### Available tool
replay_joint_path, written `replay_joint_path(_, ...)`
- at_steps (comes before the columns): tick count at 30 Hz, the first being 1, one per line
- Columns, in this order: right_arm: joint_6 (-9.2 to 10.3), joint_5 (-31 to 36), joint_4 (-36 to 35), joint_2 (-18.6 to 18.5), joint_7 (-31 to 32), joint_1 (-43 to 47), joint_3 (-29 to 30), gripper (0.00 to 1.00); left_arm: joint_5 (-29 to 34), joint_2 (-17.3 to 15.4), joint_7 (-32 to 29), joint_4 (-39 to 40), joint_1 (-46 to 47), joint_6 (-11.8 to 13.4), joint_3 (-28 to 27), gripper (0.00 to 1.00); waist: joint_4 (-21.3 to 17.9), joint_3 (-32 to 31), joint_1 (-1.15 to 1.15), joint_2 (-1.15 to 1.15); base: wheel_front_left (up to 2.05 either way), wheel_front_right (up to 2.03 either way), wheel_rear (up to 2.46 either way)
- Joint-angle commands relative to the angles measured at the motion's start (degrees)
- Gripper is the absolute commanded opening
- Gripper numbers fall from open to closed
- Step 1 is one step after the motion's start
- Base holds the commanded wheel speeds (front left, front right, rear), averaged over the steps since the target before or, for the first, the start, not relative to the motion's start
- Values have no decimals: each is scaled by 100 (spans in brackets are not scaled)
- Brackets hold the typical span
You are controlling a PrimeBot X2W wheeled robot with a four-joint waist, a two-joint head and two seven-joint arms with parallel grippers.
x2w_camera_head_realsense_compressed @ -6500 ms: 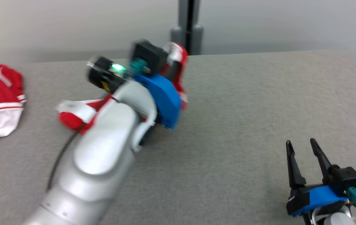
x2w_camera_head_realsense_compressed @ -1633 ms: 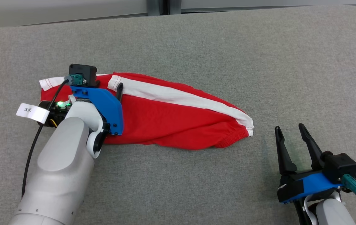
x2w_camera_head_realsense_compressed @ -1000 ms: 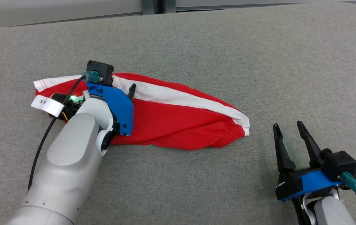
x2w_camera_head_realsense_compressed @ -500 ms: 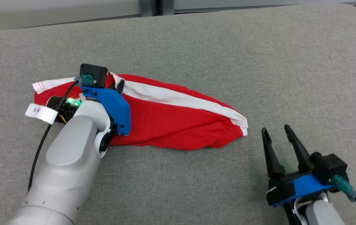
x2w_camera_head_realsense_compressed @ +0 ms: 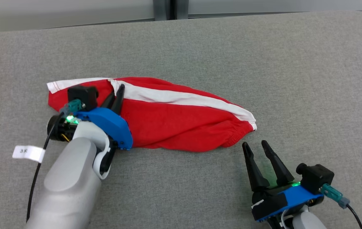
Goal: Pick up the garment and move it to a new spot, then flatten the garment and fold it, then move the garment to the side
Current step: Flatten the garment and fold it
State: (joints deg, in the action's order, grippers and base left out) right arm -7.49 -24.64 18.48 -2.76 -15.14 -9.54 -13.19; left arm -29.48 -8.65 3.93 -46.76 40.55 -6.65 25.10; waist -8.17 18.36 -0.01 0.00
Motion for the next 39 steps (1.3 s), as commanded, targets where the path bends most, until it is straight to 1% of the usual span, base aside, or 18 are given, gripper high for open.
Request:
replay_joint_path(1,-1,-134,-49,-22,-2,-94,-66,100,-35,-23,44,146,-143,-8,8,0,26,9,1,0,0,0,0)
replay_joint_path(4,-1,-367,-14,-24,-1,-168,-188,100,-78,-56,84,460,-390,90,-16,0,70,15,1,0,0,0,0)
replay_joint_path(9,-1,-714,190,-23,-1,-403,-206,100,-121,-116,-12,930,-688,215,-2,0,137,25,1,0,0,0,0)
replay_joint_path(13,-1,-1209,306,-23,-1,-558,-206,100,-132,-152,-105,1252,-844,308,22,0,175,20,1,0,0,0,0)
replay_joint_path(20,-1,-1847,834,-19,52,-933,-336,100,-159,-247,-267,1700,-1030,423,59,0,179,22,1,0,0,0,0)
replay_joint_path(23,-8,-2294,1018,7,136,-1085,-461,100,-152,-284,-321,1844,-1092,458,76,0,193,26,1,0,0,0,0)
replay_joint_path(27,-10,-3259,1093,43,302,-1259,-571,100,-146,-319,-380,2005,-1133,508,105,0,221,31,1,0,0,0,0)
replay_joint_path(30,-14,-3672,1187,48,519,-1407,-653,100,-145,-340,-418,2098,-1189,533,125,0,236,24,1,0,0,0,0)
replay_joint_path(34,-14,-3841,1235,49,774,-1539,-670,100,-156,-369,-460,2199,-1204,561,144,0,260,13,1,0,0,0,0)
replay_joint_path(39,-11,-3775,1359,6,718,-1653,-430,100,-170,-391,-474,2259,-1220,603,162,0,266,9,1,0,0,0,0)
